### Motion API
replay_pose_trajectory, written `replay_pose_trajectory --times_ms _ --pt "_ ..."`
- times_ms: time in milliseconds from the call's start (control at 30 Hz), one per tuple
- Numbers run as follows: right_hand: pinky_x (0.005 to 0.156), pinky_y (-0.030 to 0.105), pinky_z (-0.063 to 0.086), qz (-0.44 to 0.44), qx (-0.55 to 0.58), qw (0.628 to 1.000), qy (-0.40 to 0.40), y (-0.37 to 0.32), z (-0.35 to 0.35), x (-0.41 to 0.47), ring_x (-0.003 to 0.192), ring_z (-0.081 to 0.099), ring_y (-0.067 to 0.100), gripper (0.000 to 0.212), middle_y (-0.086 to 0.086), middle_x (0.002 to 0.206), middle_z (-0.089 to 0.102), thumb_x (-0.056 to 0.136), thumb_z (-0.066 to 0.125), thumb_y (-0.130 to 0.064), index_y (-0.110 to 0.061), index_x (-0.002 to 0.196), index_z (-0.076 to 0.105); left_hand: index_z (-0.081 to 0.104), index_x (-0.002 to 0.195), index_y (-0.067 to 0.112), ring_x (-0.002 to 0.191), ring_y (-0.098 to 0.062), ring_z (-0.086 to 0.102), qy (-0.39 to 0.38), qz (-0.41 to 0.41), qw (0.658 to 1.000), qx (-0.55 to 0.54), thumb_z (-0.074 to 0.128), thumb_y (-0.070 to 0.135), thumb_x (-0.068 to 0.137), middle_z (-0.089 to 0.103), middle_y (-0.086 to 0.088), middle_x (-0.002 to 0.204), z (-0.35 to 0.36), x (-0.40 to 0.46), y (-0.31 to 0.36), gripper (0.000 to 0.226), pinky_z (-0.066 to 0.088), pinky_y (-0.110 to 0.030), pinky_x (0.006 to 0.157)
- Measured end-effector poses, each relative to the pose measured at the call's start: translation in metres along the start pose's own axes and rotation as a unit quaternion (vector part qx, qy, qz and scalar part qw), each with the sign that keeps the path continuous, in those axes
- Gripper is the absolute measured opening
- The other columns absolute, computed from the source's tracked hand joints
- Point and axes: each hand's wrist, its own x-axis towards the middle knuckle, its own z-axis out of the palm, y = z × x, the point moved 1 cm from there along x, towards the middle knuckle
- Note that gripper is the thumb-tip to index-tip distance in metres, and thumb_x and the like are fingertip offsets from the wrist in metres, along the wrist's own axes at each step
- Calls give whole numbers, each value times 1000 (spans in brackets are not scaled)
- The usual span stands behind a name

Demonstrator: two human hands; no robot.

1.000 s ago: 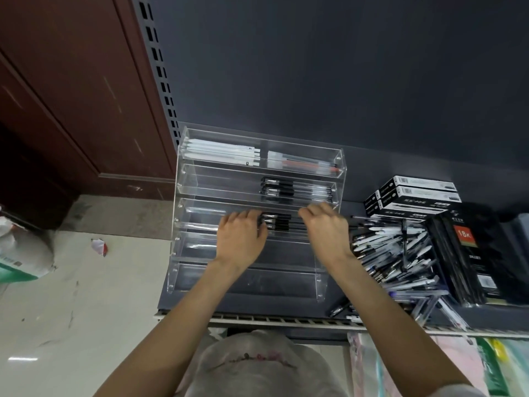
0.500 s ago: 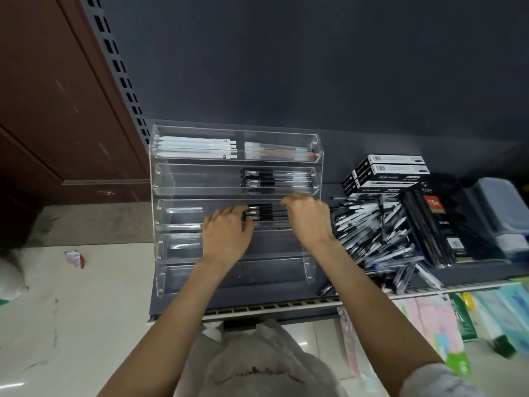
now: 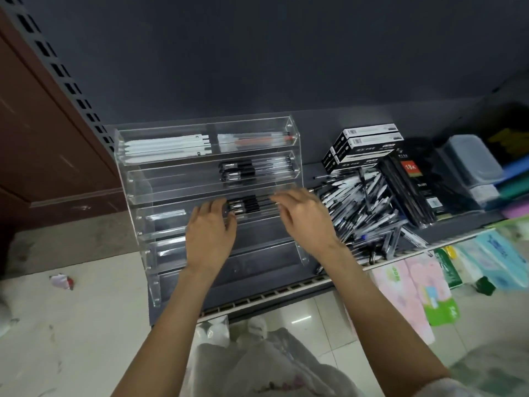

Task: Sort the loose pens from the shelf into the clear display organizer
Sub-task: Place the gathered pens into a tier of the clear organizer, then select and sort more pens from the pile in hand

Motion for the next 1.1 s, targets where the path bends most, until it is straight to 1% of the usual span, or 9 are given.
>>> replay_pose_trajectory --times_ms 100,167,333,467,567,733,900,967,1100 --pt "90 38 50 58 39 997 45 13 -19 -40 95 62 20 24 2 102 69 89 55 -9 -13 106 70 60 115 8 92 -24 59 83 95 990 -70 49 22 93 64 -10 104 -16 -13 21 28 49 -30 77" --pt "89 42 49 112 46 992 47 32 -23 -73 97 61 22 25 2 103 69 89 52 -12 -13 107 69 60 107 9 84 -13 56 118 189 964 -146 47 20 93 63 -3 92 -19 -26 43 22 42 -18 73" --pt "80 38 52 229 61 971 34 93 -31 -141 92 62 29 26 4 101 69 83 64 1 -15 102 71 62 97 10 77 -7 53 87 292 924 -230 52 14 89 61 1 78 15 -50 99 14 42 -16 69" --pt "80 35 49 284 67 956 9 148 -35 -155 91 61 31 26 5 105 68 83 64 1 -14 104 70 61 102 15 85 -5 53 -50 236 954 -177 56 20 87 62 8 87 69 -37 134 16 48 -21 73" --pt "88 45 50 269 33 961 -49 194 -26 -148 104 59 38 33 12 116 63 79 67 -2 -11 111 67 61 110 15 95 -11 57 -140 160 970 -115 61 19 90 63 4 102 119 -7 156 21 50 -33 87" --pt "106 48 34 176 6 976 -126 248 -21 -119 136 34 33 55 13 147 39 84 66 -13 -10 135 48 53 127 13 110 -24 59 -189 65 980 8 57 25 93 59 -10 124 179 39 188 37 47 -34 94" --pt "117 45 19 110 27 972 -203 274 -15 -99 145 12 25 55 8 156 17 94 51 -26 -18 145 32 52 127 11 103 -30 60 -224 7 968 112 56 24 94 59 -13 123 206 55 208 36 50 -39 87" --pt "119 39 7 97 23 968 -231 280 -12 -95 146 1 19 56 2 158 6 98 42 -31 -21 149 21 52 125 9 106 -30 59 -228 -14 965 130 58 24 93 56 -13 126 211 58 213 37 50 -39 89" --pt "119 41 4 90 46 964 -247 282 -8 -91 146 -2 18 57 1 159 3 99 39 -32 -22 150 16 45 130 4 117 -31 52 -268 -35 948 166 60 30 91 55 -16 127 218 69 219 49 46 -38 96"
